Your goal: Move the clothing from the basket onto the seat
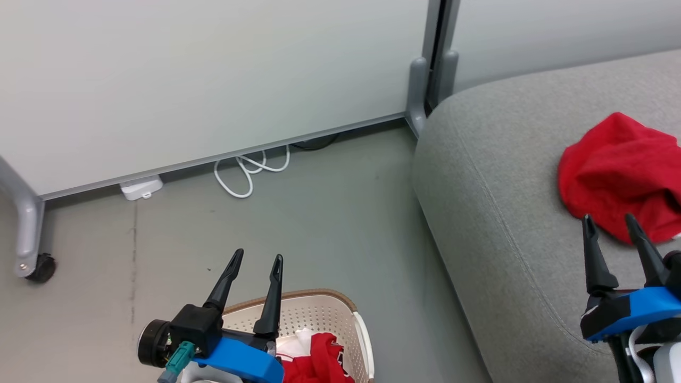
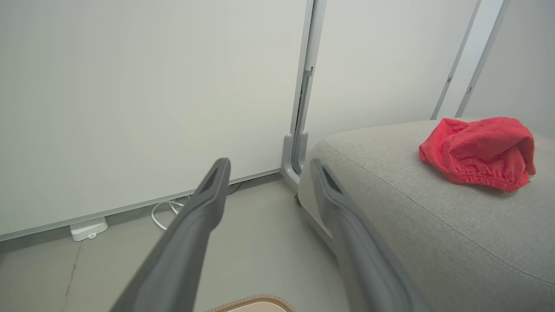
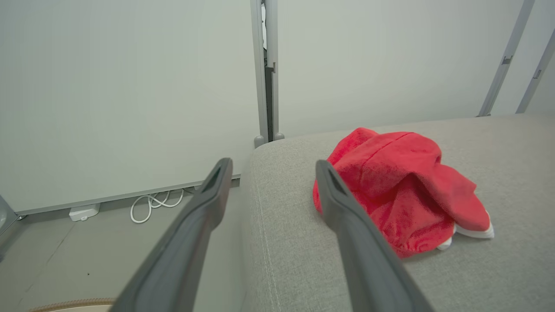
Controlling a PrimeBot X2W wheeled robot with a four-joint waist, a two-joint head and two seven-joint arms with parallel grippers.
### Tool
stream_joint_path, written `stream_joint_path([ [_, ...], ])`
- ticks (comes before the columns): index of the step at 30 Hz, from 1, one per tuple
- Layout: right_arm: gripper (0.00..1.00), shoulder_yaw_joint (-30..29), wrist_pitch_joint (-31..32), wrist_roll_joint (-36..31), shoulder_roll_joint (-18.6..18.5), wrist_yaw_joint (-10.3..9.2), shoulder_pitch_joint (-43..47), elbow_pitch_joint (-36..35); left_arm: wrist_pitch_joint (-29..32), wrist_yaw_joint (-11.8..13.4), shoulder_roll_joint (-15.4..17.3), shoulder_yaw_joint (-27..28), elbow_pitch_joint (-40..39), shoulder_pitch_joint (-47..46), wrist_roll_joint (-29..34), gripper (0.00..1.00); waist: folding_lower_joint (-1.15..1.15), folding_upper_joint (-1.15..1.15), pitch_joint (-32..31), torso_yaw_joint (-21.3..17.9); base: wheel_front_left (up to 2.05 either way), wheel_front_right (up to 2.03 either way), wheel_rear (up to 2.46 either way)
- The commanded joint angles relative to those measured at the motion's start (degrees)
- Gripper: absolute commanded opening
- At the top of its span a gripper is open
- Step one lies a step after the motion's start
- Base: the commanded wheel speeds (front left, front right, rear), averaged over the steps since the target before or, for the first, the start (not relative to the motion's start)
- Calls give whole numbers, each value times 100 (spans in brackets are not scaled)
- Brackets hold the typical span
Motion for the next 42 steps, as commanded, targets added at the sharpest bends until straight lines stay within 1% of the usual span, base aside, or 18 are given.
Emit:
stream_joint_path([
  [1, 100, -15, 51, -61, 106, 3, 174, -167, -25, -17, -13, 80, 16, 41, 29, 100, 1, 0, -125, 180, 0, 0, 0],
  [10, 100, 51, 152, -243, 487, 3, 665, -661, -25, -44, -92, 378, 102, 139, 80, 100, 1, 0, -266, 504, 0, 0, 0],
  [17, 100, 0, 192, -395, 644, 3, 1034, -838, -26, -85, -118, 522, 176, 214, 164, 100, 1, 0, -336, 770, 0, 0, 0],
  [20, 100, -1, 187, -408, 670, 3, 1130, -879, -26, -89, -122, 593, 188, 227, 176, 100, 1, 0, -357, 840, 0, 0, 0],
  [23, 100, -3, 180, -305, 715, 3, 1311, -946, -26, -111, -128, 718, 200, 264, 225, 100, 1, 0, -400, 1001, 0, 0, 0],
  [31, 100, 158, 176, -242, 734, 3, 1436, -991, -26, -138, -137, 845, 270, 331, 252, 100, 1, 0, -442, 1178, 0, 0, 0],
  [42, 100, 197, 111, -158, 736, 3, 1489, -987, -26, -153, -142, 962, 305, 405, 336, 100, 1, 0, -412, 1208, 0, 0, 0],
])
